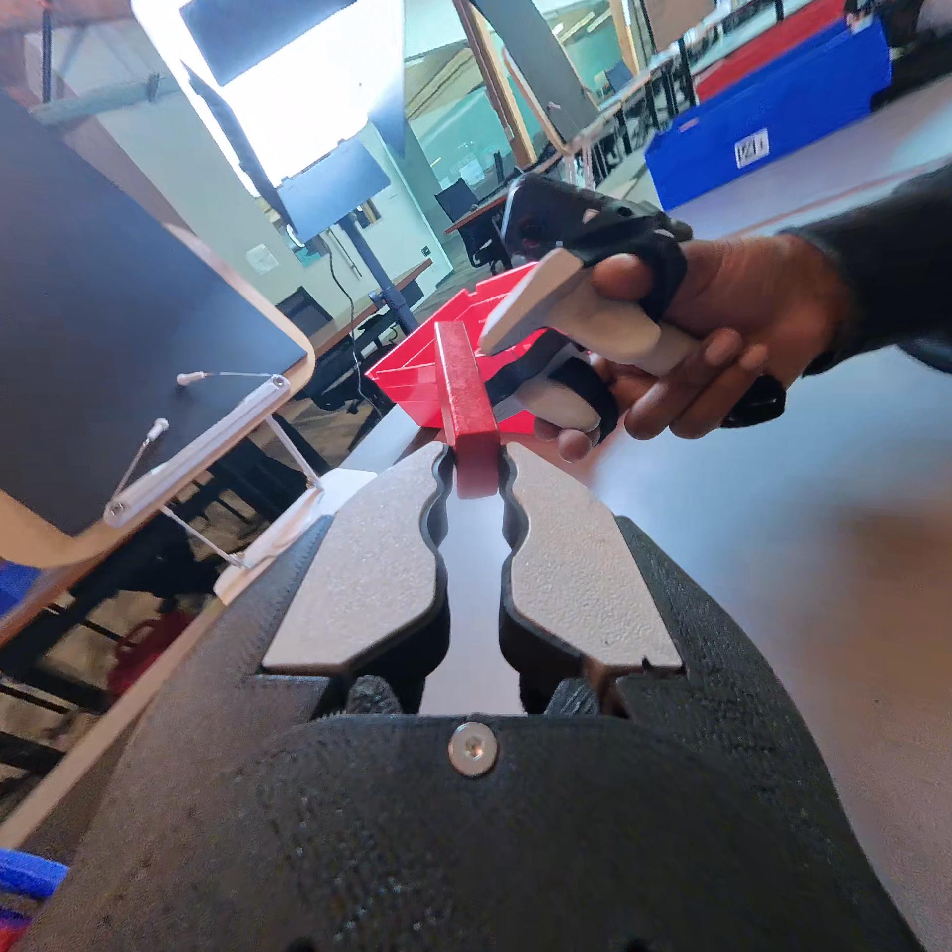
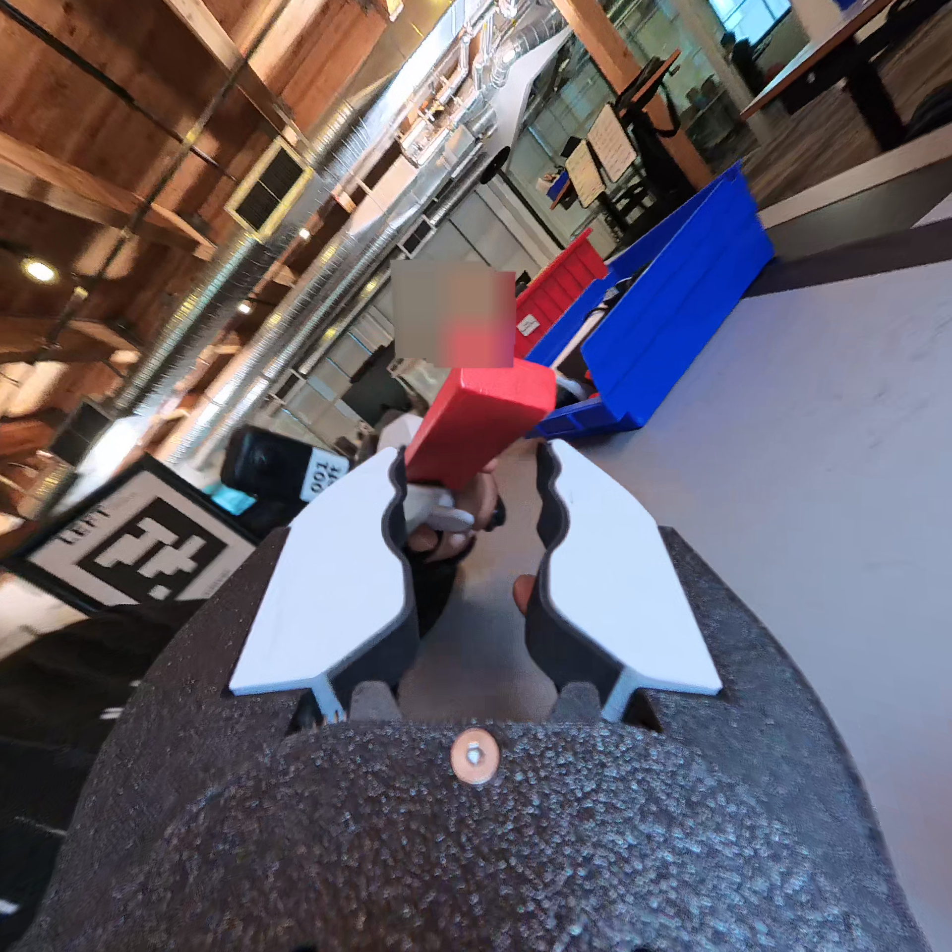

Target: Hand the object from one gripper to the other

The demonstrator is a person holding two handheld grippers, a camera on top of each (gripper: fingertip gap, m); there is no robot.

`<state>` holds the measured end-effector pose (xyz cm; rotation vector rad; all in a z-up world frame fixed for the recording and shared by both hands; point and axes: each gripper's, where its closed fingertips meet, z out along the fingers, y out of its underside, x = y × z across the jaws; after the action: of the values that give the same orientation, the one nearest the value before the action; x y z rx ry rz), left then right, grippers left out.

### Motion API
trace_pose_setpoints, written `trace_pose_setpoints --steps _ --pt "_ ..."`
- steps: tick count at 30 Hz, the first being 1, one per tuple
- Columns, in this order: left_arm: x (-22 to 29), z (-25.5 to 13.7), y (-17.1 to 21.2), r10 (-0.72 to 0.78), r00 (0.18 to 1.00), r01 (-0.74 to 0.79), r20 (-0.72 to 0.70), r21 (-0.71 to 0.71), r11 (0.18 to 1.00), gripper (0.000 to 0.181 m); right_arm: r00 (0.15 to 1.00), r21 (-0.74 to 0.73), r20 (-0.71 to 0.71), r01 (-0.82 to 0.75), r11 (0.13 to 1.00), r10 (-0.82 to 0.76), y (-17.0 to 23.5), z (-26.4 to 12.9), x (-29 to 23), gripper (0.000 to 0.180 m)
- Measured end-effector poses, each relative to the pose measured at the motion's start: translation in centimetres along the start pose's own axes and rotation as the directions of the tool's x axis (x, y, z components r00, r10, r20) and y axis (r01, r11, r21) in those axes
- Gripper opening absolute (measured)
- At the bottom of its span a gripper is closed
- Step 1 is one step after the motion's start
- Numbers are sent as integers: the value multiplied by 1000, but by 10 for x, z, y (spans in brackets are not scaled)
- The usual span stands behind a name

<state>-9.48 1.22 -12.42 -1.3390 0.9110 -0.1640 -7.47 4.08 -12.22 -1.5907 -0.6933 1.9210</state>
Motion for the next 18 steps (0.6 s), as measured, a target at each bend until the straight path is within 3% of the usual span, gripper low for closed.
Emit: trace_pose_setpoints --steps 4,8,12,18 --pt "-29 -9 10 -222 975 221 12 10 975 17 930 -68 -168 321 945 -328 -15 -17 13 60" --pt "-59 -17 28 -427 903 426 47 22 904 16 726 -196 -317 579 792 -610 -30 -37 26 62" --pt "-75 -21 46 -595 802 595 57 23 804 16 531 -311 -378 699 644 -759 -35 -47 36 61" --pt "-64 -14 59 -736 677 736 -1 -44 676 16 147 -550 -292 783 291 -945 -18 -42 53 57"
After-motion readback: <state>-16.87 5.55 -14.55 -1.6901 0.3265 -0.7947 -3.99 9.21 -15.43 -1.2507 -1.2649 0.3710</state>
